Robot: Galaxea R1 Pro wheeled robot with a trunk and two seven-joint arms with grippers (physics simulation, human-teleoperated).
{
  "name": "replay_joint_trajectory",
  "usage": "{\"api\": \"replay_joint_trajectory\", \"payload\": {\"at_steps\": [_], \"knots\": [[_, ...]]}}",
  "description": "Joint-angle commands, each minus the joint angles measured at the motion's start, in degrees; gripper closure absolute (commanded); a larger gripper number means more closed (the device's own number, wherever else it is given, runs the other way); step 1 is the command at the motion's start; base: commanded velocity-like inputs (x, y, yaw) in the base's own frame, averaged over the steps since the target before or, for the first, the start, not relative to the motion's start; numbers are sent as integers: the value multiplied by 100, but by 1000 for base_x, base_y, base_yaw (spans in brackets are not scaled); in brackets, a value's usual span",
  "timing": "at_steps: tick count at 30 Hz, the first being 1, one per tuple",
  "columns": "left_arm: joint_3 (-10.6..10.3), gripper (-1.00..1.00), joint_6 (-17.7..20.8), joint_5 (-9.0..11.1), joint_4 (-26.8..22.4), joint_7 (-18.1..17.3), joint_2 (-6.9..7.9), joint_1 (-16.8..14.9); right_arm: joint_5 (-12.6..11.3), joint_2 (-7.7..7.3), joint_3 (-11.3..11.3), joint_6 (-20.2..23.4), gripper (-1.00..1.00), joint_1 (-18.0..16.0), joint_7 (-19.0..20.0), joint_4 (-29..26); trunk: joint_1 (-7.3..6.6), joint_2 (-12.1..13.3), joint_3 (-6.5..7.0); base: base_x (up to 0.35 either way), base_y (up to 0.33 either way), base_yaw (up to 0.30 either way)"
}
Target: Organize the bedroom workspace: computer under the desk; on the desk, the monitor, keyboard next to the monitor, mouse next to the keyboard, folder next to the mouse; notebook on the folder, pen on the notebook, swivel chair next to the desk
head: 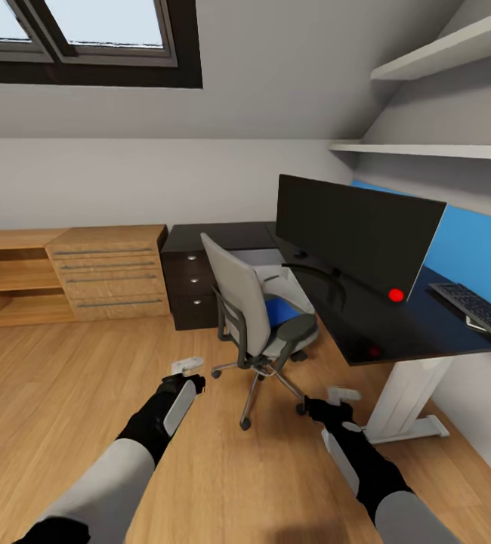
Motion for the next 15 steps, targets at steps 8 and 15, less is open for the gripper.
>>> {"api": "replay_joint_trajectory", "payload": {"at_steps": [8, 15], "knots": [[-2, -100, 41, 680, -82, 44, -28, -186, -314, 267, 31, 576, -100, -385, -36, -15, 176, -325, -151, 0, 0, 0], [-6, -100, 9, 899, -70, 21, -29, -73, -583, 324, 58, 657, -100, -441, 32, -24, 330, -606, -277, 0, 0, 0]]}}
